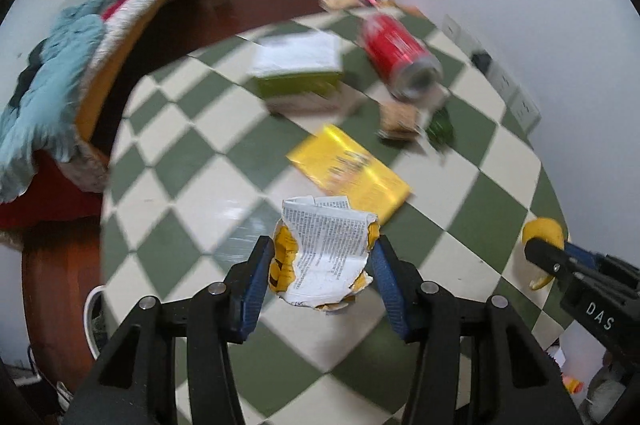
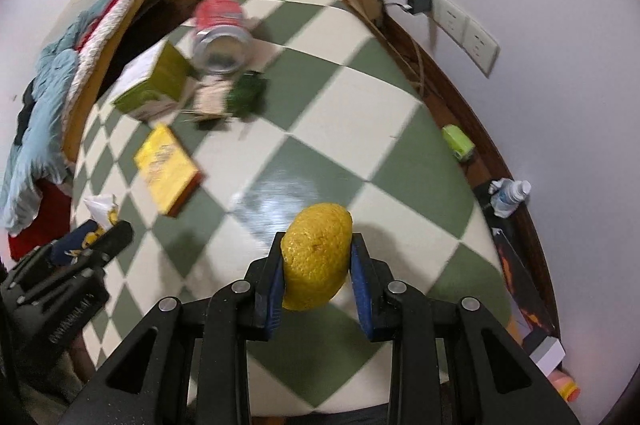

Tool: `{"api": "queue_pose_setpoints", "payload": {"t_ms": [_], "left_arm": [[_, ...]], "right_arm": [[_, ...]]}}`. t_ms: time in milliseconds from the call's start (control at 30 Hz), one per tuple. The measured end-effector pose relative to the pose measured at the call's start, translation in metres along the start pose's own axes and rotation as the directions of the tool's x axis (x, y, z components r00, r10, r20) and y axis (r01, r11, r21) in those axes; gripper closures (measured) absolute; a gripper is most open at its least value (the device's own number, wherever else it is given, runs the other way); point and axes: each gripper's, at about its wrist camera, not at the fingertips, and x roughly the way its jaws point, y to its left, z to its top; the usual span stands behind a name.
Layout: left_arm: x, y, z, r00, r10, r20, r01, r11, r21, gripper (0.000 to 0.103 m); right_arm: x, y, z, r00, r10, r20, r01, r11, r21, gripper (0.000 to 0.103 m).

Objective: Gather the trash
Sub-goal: 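Grasp the crumpled yellow wrapper with the left tool while the right tool grasps the lemon, then carry wrapper and lemon over the bin and open both tools to drop them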

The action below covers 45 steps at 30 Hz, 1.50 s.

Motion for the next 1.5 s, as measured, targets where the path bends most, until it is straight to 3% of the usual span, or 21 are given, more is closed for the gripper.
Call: {"api": "queue_pose_setpoints", "payload": {"t_ms": [233, 467, 667, 800, 1000, 1167, 1300, 1433, 1500], "left_arm": [[-0.046, 0.087, 0.004, 0.993, 0.044, 0.109, -0.033, 0.994, -0.103, 0.056], [-0.094, 0.184, -0.016, 0.98, 0.115, 0.164, -0.076, 0.97, -0.231, 0.056], [-0.115, 0.273, -0.054, 0.97, 0.201, 0.138, -0.146, 0.932, -0.331, 0.056], [-0.103, 0.345, -0.099, 0.973, 0.224, 0.048, -0.182, 0.883, -0.431, 0.056], [-0.044, 0.441, -0.172, 0.986, 0.112, -0.121, -0.163, 0.786, -0.597, 0.056], [0.02, 0.492, -0.217, 0.978, -0.043, -0.207, -0.118, 0.702, -0.702, 0.056], [0.066, 0.515, -0.232, 0.959, -0.145, -0.245, -0.084, 0.68, -0.728, 0.053], [0.091, 0.53, -0.235, 0.943, -0.172, -0.285, -0.1, 0.671, -0.735, 0.053], [0.093, 0.538, -0.24, 0.942, -0.186, -0.278, -0.094, 0.651, -0.754, 0.045]], "right_arm": [[-0.036, 0.067, 0.0, 0.994, 0.093, 0.055, -0.087, 0.992, -0.09, 0.072], [-0.062, 0.169, -0.011, 0.976, 0.205, 0.069, -0.185, 0.958, -0.219, 0.072], [-0.053, 0.275, -0.04, 0.954, 0.3, -0.005, -0.285, 0.899, -0.334, 0.072], [-0.019, 0.35, -0.072, 0.937, 0.332, -0.109, -0.347, 0.852, -0.391, 0.072], [0.064, 0.45, -0.13, 0.911, 0.286, -0.298, -0.398, 0.799, -0.45, 0.072], [0.143, 0.51, -0.172, 0.888, 0.181, -0.424, -0.392, 0.779, -0.49, 0.072], [0.197, 0.538, -0.198, 0.874, 0.092, -0.478, -0.363, 0.777, -0.514, 0.072], [0.233, 0.554, -0.211, 0.867, 0.029, -0.497, -0.336, 0.77, -0.542, 0.072], [0.25, 0.562, -0.213, 0.863, -0.003, -0.505, -0.321, 0.768, -0.554, 0.071]]}}
